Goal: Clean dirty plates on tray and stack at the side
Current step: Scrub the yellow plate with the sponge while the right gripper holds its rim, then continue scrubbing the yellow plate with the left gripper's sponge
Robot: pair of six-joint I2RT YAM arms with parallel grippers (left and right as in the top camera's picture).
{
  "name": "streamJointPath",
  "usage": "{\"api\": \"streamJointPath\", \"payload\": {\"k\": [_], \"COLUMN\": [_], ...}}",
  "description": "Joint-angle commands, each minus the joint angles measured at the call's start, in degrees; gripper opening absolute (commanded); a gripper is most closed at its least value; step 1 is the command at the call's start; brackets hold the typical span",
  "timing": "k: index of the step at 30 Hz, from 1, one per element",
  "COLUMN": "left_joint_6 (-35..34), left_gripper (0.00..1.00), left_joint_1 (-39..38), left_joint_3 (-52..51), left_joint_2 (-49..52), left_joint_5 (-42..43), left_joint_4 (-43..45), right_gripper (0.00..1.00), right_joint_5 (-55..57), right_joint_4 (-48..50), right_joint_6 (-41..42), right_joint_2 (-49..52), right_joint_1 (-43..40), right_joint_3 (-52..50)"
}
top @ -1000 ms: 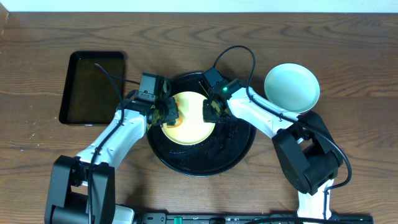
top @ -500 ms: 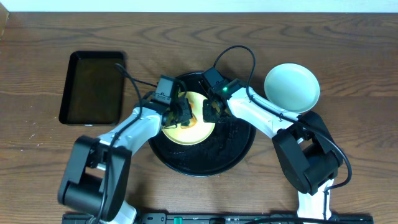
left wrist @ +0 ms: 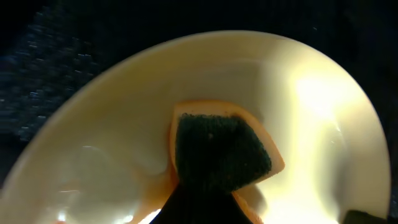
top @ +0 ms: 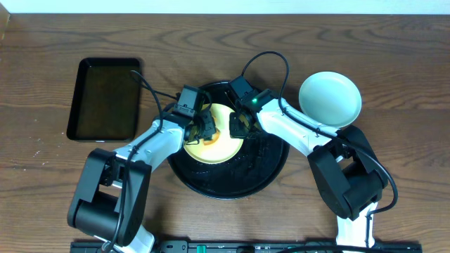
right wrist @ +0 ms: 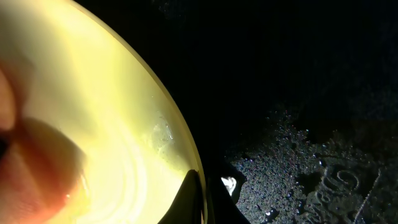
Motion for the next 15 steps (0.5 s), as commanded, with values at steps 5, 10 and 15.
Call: {"api": "streamJointPath", "payload": {"k": [5,10,15], "left_joint_6": [2.8,9.2,9.3], "left_gripper": [0.08,0.07,0.08], "left_joint_1": [6.3,9.6,10.3], "left_joint_3": [0.2,0.2,0.2], "left_joint_2": [2.0,2.0,1.2], "left_joint_5": [-5.0,-5.1,-5.0], "left_joint_4": [-4.6,-9.1,-11.7], "right_gripper": [0.01,0.01,0.01], "right_joint_5": [1.9,1.8,1.9], "right_joint_4": [-0.9,-0.9,-0.6], "right_joint_6": [-0.7,-0.7,-0.7], "right_joint_2": [0.5,0.5,0.5], "right_joint_1": [-0.3,-0.3,-0.3], "right_joint_3": [-0.2,-0.2,-0.2]}}
